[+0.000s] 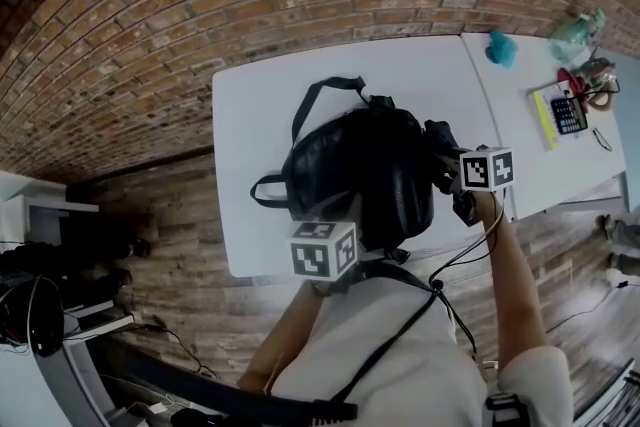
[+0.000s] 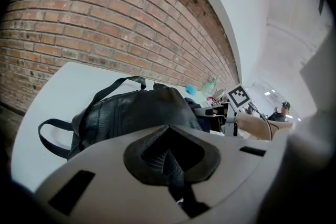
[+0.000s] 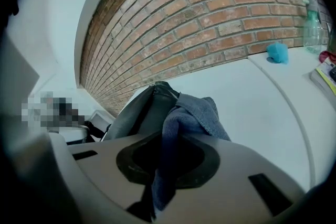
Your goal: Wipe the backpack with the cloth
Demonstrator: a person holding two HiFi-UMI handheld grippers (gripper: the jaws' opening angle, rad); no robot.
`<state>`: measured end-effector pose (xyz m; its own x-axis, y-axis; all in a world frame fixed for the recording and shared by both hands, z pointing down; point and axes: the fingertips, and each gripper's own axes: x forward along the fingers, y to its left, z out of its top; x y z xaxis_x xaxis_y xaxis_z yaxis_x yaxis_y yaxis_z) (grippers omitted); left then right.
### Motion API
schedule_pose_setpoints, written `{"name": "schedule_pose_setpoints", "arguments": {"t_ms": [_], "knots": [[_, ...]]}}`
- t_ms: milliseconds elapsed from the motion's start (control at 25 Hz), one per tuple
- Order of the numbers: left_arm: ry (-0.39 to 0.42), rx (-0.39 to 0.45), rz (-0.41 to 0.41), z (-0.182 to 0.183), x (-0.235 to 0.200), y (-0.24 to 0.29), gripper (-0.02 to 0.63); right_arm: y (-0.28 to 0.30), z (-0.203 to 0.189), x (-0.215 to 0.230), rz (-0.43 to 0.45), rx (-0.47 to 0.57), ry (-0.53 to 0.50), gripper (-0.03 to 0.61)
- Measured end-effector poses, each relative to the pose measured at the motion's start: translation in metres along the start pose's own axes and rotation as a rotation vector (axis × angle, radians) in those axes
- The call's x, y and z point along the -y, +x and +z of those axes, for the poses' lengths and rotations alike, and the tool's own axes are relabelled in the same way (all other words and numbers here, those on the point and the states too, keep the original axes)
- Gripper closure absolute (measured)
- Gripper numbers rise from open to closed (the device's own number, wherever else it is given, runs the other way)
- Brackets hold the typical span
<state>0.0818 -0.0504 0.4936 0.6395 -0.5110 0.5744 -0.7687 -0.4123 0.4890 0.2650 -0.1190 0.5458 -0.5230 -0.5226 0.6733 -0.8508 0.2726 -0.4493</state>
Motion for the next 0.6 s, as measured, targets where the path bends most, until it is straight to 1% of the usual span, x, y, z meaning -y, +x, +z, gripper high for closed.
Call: {"name": "schedule_pose_setpoints", "arguments": {"t_ms": [240, 600], "knots": [[0.012, -0.006, -0.009, -0.003, 0.007, 0.001, 0.609, -0.012, -0.025, -0.003, 0.003, -0.01, 0.026, 0.531], [0.014, -0.014, -0.016, -0.007, 0.011, 0.004, 0.609, -0.031, -0.064, -0.011, 0.02, -0.009, 0.101, 0.532]]}}
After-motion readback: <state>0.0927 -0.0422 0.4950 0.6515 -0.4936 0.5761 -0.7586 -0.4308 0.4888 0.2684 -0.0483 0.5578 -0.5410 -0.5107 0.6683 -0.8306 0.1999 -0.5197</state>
